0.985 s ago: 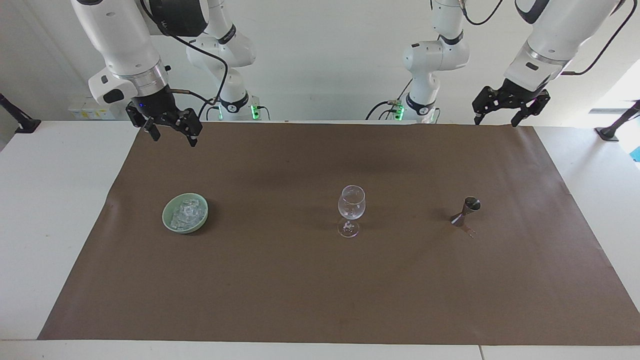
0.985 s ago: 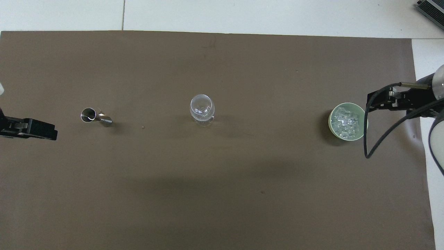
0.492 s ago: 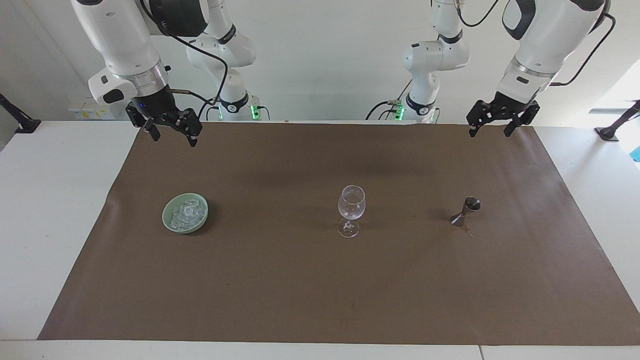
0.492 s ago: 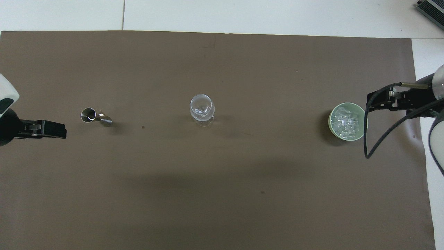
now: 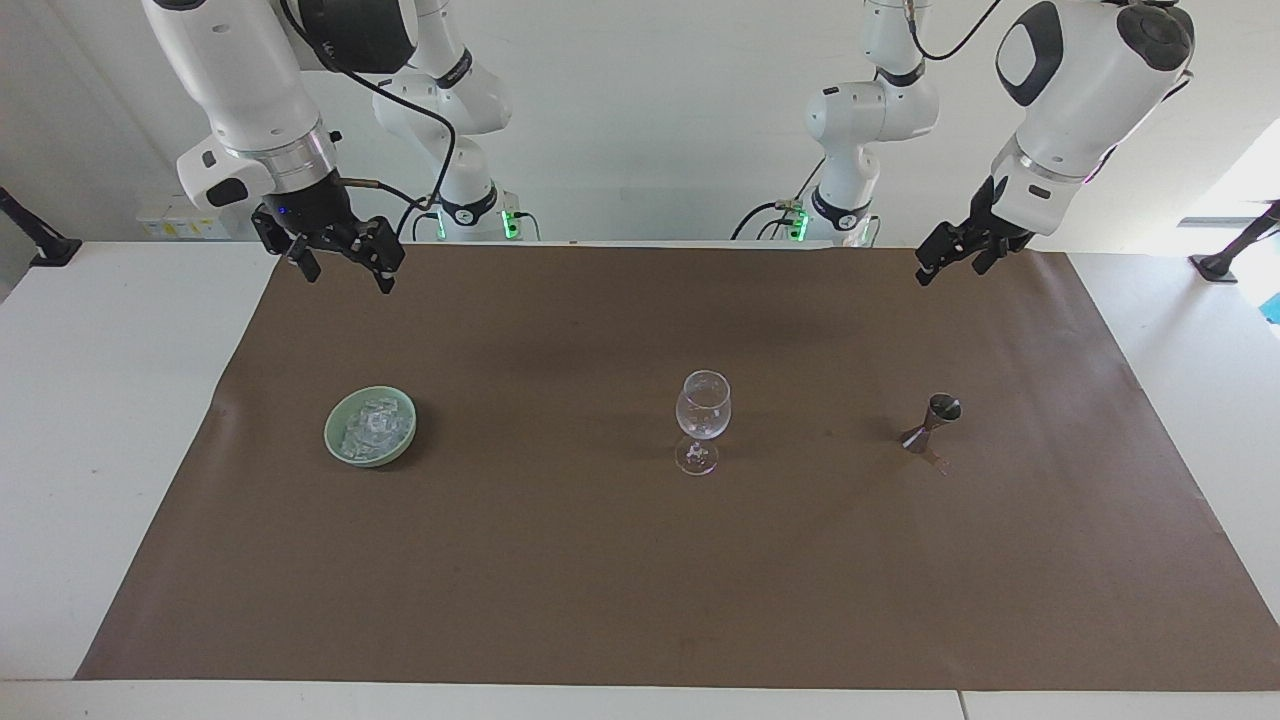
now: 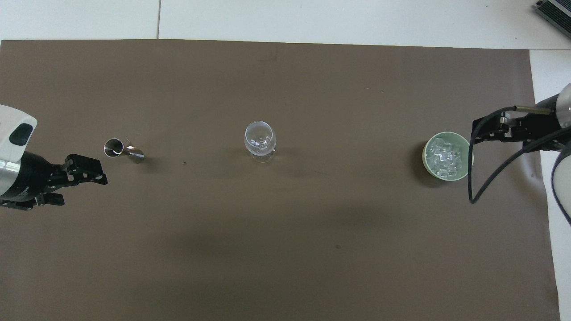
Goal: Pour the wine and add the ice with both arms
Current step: 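Open the left gripper and move it toward the silver jigger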
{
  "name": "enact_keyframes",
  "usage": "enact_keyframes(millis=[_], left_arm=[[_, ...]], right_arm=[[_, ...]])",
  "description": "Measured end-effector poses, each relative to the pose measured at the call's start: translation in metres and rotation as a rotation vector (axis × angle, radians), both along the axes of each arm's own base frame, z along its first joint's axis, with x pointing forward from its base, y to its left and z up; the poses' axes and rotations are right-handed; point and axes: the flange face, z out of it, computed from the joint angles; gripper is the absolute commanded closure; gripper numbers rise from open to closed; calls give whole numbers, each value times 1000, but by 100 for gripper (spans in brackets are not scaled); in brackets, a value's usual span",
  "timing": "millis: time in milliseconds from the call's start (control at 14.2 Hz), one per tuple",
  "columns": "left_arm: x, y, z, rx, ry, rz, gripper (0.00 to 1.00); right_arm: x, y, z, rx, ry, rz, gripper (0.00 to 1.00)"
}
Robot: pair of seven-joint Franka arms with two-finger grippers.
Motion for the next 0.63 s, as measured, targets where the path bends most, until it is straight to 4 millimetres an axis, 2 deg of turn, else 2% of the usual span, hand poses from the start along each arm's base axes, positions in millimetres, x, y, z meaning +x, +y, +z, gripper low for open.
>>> enact_keyframes(millis=[211,422,633], left_arm=[[7,30,-26,-67,72,167,0],[12,69,-52,-137,156,505,0],[23,91,-70,-183,208,797,0]], right_arm=[[0,0,0,0,0,0,0],[0,0,0,0,0,0,0],[0,0,0,0,0,0,0]])
